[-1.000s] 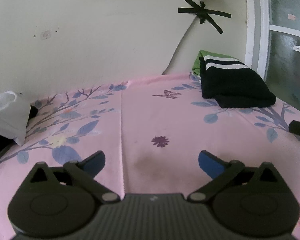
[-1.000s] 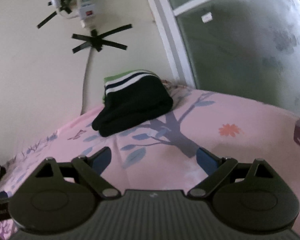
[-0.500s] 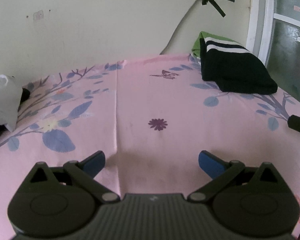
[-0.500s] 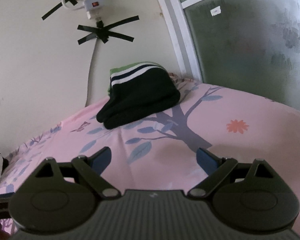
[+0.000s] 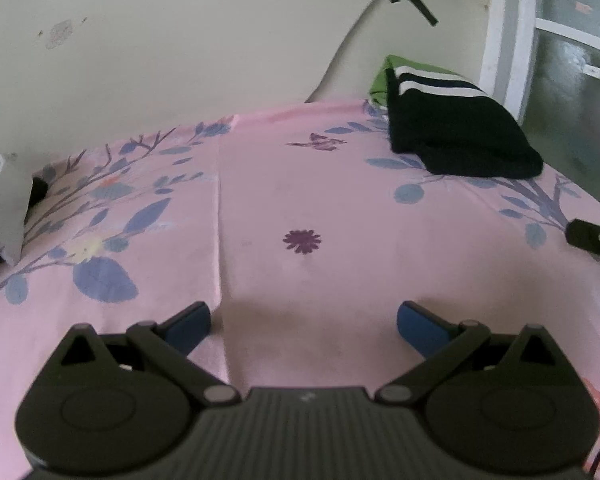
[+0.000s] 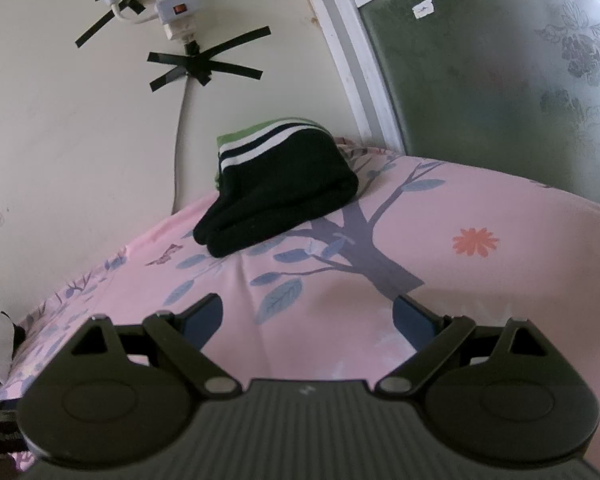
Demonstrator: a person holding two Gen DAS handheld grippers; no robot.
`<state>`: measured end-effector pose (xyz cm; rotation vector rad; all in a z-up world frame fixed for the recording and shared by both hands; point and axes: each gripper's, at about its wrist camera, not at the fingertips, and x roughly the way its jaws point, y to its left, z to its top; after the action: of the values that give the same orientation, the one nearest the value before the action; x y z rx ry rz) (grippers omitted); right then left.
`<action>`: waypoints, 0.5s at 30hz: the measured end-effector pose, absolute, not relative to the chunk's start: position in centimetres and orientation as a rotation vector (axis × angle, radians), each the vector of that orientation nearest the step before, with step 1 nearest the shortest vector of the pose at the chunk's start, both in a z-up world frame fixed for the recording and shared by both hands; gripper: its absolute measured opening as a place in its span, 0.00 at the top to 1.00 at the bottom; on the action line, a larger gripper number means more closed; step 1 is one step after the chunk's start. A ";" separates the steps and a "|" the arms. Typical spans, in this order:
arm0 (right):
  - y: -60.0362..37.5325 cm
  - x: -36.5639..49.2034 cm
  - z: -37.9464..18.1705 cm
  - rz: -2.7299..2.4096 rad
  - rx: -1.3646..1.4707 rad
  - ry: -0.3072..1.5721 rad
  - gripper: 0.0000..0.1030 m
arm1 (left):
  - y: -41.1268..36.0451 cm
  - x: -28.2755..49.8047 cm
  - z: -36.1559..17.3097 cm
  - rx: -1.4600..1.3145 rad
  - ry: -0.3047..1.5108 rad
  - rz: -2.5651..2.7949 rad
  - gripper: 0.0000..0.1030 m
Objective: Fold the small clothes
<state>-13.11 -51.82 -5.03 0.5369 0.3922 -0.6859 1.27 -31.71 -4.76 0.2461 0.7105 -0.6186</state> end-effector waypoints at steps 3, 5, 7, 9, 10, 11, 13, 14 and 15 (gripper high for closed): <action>-51.8 -13.2 -5.1 -0.684 0.538 0.390 0.15 | -31.6 1.4 -4.7 0.238 0.709 -0.599 0.00; -51.8 -13.2 -5.1 -0.680 0.538 0.389 0.15 | -31.6 1.3 -4.6 0.249 0.702 -0.584 0.00; -51.8 -13.1 -5.1 -0.676 0.535 0.389 0.15 | -31.7 1.2 -4.5 0.265 0.697 -0.574 0.00; -51.8 -13.2 -5.1 -0.671 0.531 0.389 0.15 | -31.7 1.2 -4.5 0.280 0.693 -0.568 0.00; -51.8 -13.1 -5.1 -0.669 0.529 0.388 0.15 | -31.8 1.2 -4.5 0.285 0.689 -0.562 0.00; -51.7 -13.1 -5.1 -0.669 0.526 0.387 0.15 | -31.8 1.2 -4.5 0.288 0.686 -0.557 0.00; -51.7 -13.1 -5.1 -0.666 0.520 0.386 0.15 | -31.7 1.1 -4.5 0.294 0.683 -0.554 0.00; -51.6 -13.1 -5.0 -0.664 0.515 0.387 0.15 | -31.8 1.1 -4.5 0.298 0.683 -0.552 0.00; -51.6 -13.0 -5.0 -0.661 0.511 0.387 0.15 | -31.8 1.2 -4.5 0.301 0.682 -0.548 0.00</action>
<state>-13.01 -51.59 -5.02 0.5112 0.3874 -0.6614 1.16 -31.78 -4.47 0.3006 0.6823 -0.5484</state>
